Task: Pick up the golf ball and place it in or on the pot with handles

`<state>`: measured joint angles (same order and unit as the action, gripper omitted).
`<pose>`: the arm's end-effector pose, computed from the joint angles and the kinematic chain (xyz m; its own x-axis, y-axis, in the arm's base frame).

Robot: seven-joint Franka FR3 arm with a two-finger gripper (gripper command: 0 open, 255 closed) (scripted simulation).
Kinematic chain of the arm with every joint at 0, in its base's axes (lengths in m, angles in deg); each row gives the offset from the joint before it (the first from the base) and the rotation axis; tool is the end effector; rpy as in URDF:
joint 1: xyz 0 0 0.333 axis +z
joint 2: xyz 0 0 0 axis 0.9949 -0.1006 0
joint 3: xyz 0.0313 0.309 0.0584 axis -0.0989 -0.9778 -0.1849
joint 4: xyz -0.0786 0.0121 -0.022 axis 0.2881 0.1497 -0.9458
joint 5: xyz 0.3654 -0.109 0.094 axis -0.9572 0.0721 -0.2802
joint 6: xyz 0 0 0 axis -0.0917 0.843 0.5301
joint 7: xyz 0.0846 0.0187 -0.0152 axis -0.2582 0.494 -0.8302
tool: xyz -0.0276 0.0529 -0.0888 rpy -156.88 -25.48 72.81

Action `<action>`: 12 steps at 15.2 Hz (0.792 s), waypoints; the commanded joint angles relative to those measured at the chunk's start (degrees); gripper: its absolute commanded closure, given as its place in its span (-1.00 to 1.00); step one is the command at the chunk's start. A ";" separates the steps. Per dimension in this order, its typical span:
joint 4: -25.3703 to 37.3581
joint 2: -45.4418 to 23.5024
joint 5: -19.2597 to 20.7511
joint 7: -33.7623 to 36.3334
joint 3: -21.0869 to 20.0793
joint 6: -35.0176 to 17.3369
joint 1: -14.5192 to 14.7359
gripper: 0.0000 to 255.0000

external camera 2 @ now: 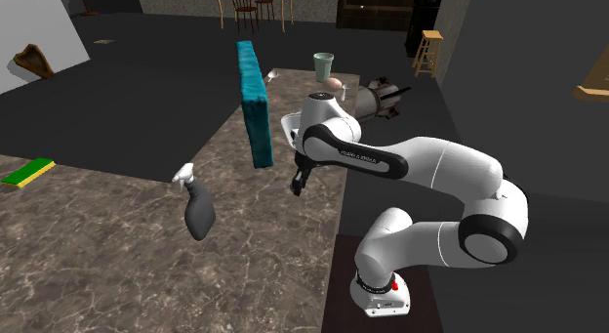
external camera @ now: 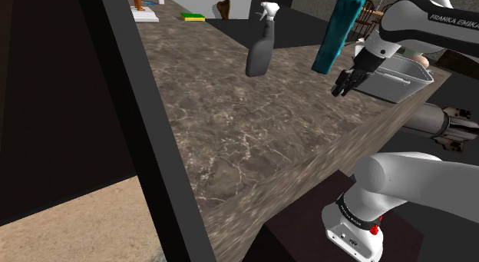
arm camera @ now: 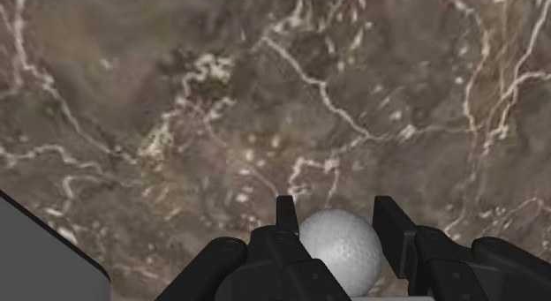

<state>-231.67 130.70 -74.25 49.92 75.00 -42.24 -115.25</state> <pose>0.2557 -0.1452 0.5504 0.9568 -0.2473 0.1531 -0.2332 -0.9668 -0.1044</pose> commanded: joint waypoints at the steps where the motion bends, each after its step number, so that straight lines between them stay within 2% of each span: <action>1: 0.00 0.00 0.00 0.00 0.00 0.00 0.00 1.00; 4: -0.03 0.00 0.00 0.00 0.00 -0.03 0.00 1.00; 12: 6.94 -1.45 0.19 0.72 0.12 5.44 0.05 1.00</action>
<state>-225.92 129.37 -74.18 50.62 75.04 -37.18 -115.16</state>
